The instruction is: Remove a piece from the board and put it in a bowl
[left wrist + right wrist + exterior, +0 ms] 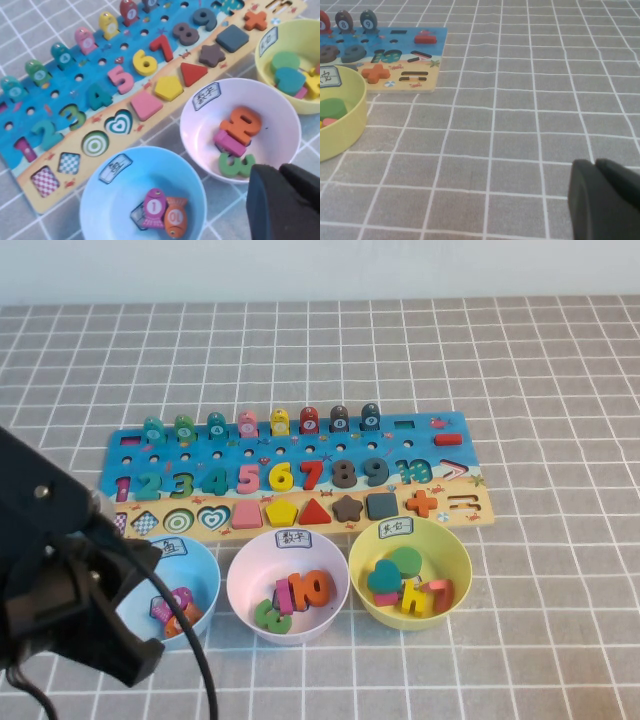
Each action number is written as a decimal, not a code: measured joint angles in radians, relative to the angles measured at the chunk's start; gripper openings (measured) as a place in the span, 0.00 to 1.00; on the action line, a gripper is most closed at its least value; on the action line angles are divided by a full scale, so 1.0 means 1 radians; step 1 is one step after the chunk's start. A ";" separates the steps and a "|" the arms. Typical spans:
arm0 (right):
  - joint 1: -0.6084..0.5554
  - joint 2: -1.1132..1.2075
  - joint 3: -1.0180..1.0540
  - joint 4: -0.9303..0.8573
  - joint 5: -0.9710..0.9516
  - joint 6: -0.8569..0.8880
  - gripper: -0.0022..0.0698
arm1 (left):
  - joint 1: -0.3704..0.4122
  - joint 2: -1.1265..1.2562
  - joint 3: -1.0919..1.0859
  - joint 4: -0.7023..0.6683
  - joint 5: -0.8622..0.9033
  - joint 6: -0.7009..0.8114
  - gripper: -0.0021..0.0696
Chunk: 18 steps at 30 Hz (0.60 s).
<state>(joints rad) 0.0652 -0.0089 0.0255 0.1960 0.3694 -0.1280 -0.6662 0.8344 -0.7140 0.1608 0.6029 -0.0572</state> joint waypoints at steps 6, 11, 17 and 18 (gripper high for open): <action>0.000 0.000 0.000 0.000 0.000 0.000 0.01 | 0.000 -0.010 0.007 0.062 -0.026 -0.046 0.03; 0.000 0.000 0.000 0.000 0.000 0.000 0.01 | 0.000 -0.012 0.025 0.070 -0.146 -0.052 0.03; 0.000 0.000 0.000 0.000 0.000 0.000 0.01 | 0.000 -0.069 0.163 0.118 -0.463 -0.052 0.03; 0.000 0.000 0.000 0.000 0.000 0.000 0.01 | 0.000 -0.087 0.193 0.118 -0.513 -0.044 0.03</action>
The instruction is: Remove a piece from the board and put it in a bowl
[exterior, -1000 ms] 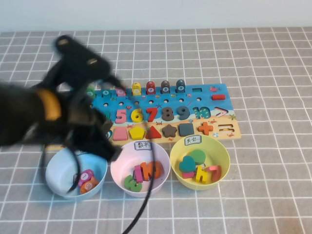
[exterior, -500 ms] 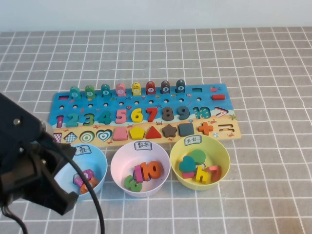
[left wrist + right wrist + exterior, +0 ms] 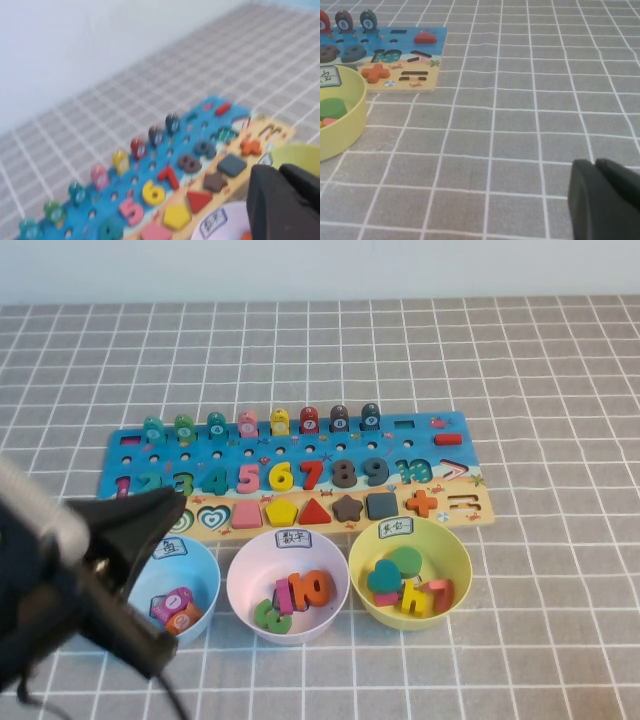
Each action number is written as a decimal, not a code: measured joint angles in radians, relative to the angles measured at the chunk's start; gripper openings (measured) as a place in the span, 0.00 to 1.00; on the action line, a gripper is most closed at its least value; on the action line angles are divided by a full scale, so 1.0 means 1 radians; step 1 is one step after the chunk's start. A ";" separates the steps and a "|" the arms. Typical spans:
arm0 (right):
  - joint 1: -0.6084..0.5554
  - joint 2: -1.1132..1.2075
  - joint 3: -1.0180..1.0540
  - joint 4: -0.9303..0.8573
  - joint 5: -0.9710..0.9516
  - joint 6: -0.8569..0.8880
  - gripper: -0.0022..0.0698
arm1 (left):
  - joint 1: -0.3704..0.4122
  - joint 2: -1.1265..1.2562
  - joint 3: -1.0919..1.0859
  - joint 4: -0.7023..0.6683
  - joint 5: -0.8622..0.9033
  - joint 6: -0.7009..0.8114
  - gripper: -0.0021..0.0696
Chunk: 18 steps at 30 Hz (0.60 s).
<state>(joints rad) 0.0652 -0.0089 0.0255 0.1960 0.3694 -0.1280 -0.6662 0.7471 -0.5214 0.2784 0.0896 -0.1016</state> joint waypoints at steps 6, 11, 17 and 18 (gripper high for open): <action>0.000 0.000 0.000 0.000 0.000 0.000 0.01 | 0.039 -0.146 0.175 -0.107 -0.171 0.135 0.03; 0.000 0.000 0.000 0.000 0.000 0.000 0.01 | 0.206 -0.322 0.301 -0.152 -0.281 0.176 0.03; 0.000 0.000 0.000 0.000 0.000 0.000 0.01 | 0.454 -0.549 0.403 -0.160 -0.299 0.176 0.03; 0.000 -0.002 0.000 0.000 0.000 0.000 0.01 | 0.492 -0.589 0.418 -0.160 -0.299 0.174 0.03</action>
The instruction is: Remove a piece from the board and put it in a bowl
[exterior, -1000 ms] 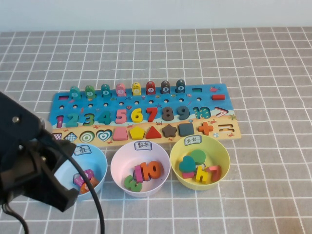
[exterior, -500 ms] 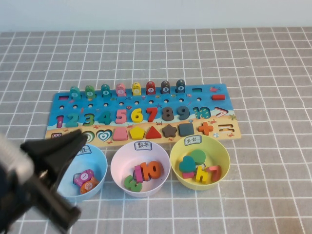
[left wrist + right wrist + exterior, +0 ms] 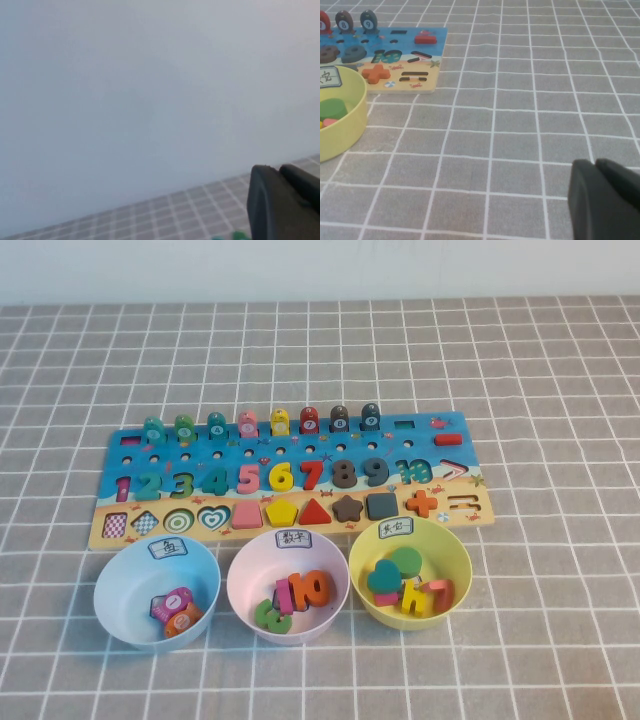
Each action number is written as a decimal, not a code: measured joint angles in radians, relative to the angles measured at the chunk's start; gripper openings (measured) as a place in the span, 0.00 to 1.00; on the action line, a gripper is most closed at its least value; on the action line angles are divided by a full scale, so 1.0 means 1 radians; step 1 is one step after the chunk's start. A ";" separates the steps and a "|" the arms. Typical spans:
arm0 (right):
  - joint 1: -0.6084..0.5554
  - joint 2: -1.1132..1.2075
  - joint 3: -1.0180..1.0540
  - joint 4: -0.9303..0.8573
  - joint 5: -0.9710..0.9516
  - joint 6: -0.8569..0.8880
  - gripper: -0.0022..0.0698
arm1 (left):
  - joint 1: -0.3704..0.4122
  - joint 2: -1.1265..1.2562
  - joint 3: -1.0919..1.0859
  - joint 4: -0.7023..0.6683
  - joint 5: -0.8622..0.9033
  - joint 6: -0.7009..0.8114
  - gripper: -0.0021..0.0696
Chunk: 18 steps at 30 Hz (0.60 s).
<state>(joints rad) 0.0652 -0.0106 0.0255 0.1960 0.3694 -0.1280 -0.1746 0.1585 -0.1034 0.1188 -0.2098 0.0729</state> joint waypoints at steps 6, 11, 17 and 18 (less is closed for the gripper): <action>0.000 -0.002 0.000 0.000 0.000 0.000 0.01 | 0.134 -0.162 0.076 -0.007 0.012 -0.037 0.03; 0.000 -0.003 0.000 0.000 0.000 0.000 0.01 | 0.142 -0.168 0.126 -0.012 0.083 -0.073 0.03; 0.000 -0.003 0.000 0.000 0.000 0.000 0.01 | 0.142 -0.168 0.128 -0.014 0.389 -0.111 0.03; 0.000 -0.003 0.000 0.000 0.000 0.000 0.01 | 0.142 -0.168 0.128 -0.014 0.429 -0.113 0.03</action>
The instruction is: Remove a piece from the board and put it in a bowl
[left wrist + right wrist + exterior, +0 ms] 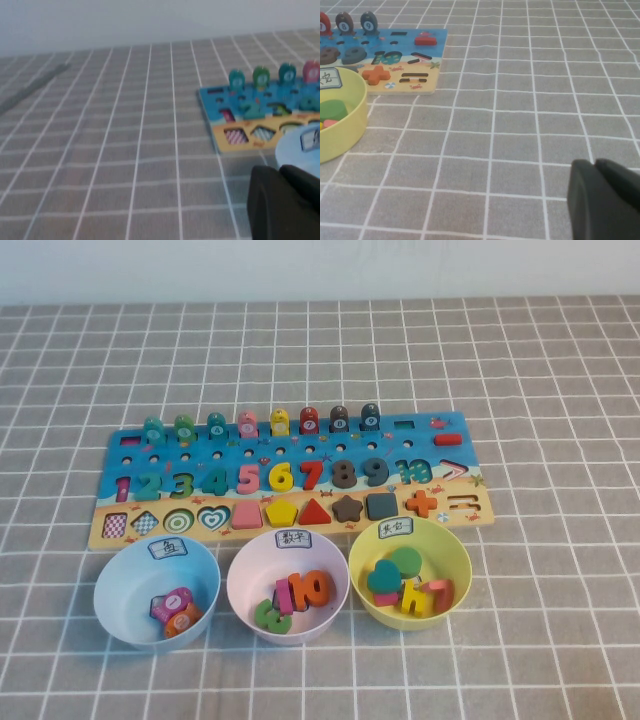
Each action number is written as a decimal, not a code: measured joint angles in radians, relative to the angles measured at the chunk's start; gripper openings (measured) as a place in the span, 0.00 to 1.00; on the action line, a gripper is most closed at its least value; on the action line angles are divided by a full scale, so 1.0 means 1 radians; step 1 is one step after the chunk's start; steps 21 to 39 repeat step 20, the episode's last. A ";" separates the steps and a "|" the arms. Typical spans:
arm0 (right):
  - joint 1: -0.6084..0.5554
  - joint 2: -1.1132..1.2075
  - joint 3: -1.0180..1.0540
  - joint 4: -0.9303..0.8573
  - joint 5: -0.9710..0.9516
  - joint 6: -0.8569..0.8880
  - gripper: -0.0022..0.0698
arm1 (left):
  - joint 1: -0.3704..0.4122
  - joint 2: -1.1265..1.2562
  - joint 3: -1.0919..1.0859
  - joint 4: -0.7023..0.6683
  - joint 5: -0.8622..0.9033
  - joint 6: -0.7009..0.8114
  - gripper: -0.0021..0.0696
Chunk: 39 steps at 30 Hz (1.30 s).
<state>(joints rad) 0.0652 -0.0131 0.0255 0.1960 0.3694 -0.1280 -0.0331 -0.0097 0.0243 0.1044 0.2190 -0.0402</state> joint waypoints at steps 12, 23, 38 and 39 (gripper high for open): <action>0.000 0.000 0.000 0.000 0.000 0.000 0.01 | 0.000 0.000 0.000 0.000 0.154 -0.004 0.03; 0.000 0.000 0.000 0.000 0.000 0.000 0.01 | 0.000 0.000 0.000 0.000 0.154 -0.004 0.02; 0.000 0.000 0.000 0.000 0.000 0.000 0.01 | 0.000 0.000 0.000 0.000 0.154 -0.004 0.02; 0.000 0.000 0.000 0.000 0.000 0.000 0.01 | 0.000 0.000 0.000 0.000 0.154 -0.004 0.02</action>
